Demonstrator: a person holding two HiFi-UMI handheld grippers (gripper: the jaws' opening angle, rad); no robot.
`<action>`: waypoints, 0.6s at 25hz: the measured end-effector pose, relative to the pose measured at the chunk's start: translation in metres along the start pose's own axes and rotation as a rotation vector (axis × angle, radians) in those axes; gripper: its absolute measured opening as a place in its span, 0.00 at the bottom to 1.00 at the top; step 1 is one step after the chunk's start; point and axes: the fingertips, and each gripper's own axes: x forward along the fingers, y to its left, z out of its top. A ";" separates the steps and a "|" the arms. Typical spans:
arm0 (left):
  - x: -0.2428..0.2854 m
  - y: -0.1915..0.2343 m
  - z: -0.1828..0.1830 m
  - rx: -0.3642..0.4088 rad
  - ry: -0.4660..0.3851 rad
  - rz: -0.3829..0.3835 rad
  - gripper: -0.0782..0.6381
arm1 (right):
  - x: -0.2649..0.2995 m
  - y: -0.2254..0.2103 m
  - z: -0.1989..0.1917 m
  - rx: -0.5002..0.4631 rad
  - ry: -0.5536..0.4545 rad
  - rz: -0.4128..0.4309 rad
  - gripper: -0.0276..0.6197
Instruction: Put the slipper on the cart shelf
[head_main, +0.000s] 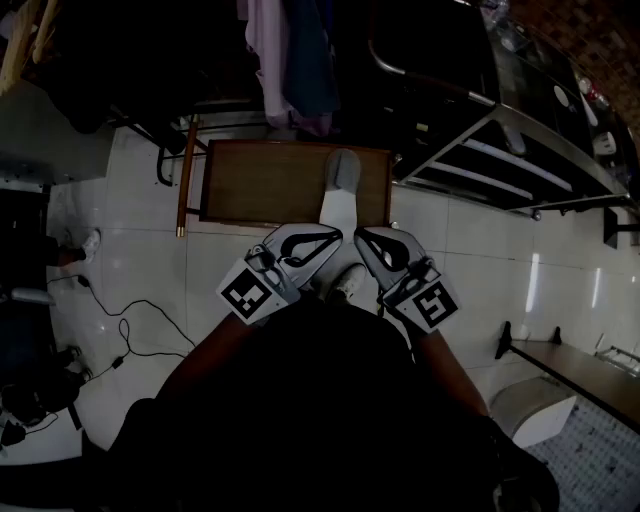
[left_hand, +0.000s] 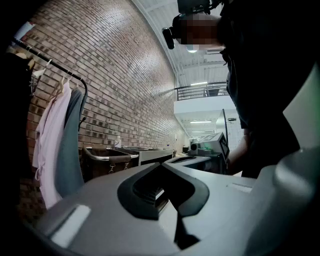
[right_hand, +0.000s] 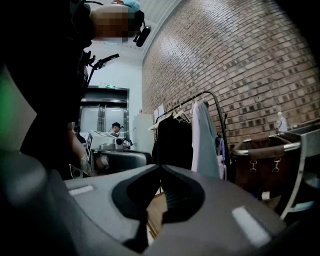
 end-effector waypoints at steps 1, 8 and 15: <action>0.002 0.000 -0.001 0.004 0.002 0.000 0.11 | -0.001 -0.002 -0.001 0.002 0.001 0.001 0.05; 0.015 -0.003 -0.004 0.012 0.016 0.000 0.11 | -0.010 -0.013 -0.003 0.012 0.000 -0.003 0.05; 0.034 -0.012 -0.002 0.029 0.022 0.006 0.11 | -0.025 -0.029 -0.010 0.053 -0.004 -0.001 0.05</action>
